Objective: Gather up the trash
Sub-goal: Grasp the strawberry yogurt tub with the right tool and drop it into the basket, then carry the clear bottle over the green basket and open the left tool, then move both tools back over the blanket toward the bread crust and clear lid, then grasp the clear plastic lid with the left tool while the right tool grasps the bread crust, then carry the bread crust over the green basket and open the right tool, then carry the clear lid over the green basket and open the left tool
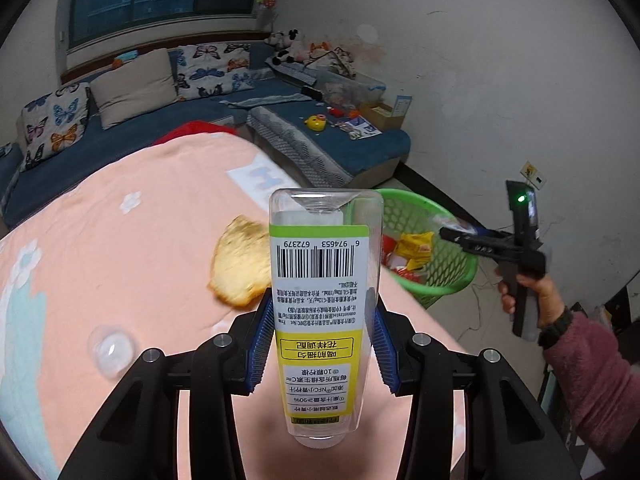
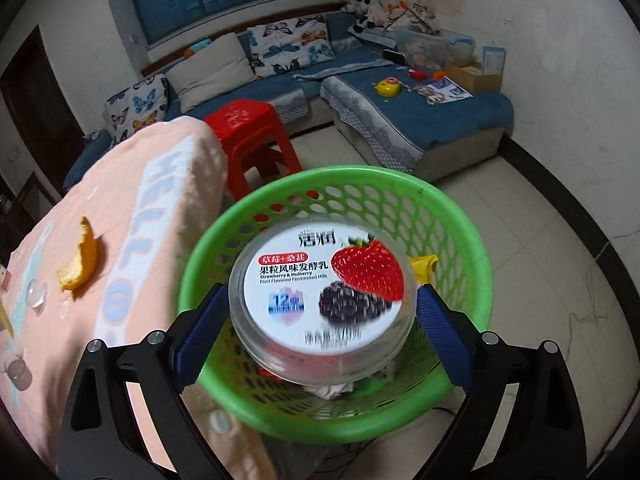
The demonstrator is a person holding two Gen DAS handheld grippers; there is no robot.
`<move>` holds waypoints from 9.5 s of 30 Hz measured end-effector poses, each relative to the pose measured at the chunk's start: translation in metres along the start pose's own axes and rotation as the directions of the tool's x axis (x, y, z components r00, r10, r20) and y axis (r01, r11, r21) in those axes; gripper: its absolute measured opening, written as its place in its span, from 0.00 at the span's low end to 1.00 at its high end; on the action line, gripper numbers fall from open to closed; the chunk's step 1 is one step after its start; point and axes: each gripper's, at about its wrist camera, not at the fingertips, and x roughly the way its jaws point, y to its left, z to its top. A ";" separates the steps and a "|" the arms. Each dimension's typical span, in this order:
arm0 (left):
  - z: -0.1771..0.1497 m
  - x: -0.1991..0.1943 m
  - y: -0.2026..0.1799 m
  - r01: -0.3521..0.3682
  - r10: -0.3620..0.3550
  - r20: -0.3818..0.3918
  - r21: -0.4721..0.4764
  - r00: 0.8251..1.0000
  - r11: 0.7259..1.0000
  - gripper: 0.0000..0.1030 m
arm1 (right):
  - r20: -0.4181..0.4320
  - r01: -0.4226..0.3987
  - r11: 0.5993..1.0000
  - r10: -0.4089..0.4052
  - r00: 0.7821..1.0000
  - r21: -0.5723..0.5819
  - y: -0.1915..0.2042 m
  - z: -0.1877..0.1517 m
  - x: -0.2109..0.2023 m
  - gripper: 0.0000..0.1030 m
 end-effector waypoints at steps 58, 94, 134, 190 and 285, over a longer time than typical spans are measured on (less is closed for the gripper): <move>0.056 0.184 -0.141 0.078 -0.074 -0.054 0.071 0.996 0.994 0.62 | 0.144 -0.061 0.995 0.048 0.988 0.084 -0.057 -0.063 -0.104 0.92; -0.061 -0.023 0.100 -0.282 0.315 0.046 -0.340 0.948 0.897 0.62 | 0.030 -0.270 0.933 0.285 0.958 -0.237 0.147 -0.019 -0.066 0.92; -0.076 0.020 0.185 -0.393 0.382 -0.104 -0.352 0.918 0.849 0.68 | -0.188 -0.309 0.933 0.275 0.943 -0.183 0.256 0.020 0.082 0.37; -0.036 0.018 0.100 -0.325 0.340 0.034 -0.217 0.940 0.921 0.54 | 0.024 -0.121 0.983 0.126 0.992 -0.136 0.122 0.016 -0.024 0.11; -0.012 0.071 -0.107 -0.152 0.151 0.011 0.040 0.988 0.988 0.86 | 0.115 -0.023 0.999 0.026 0.993 -0.027 0.034 -0.085 -0.130 0.79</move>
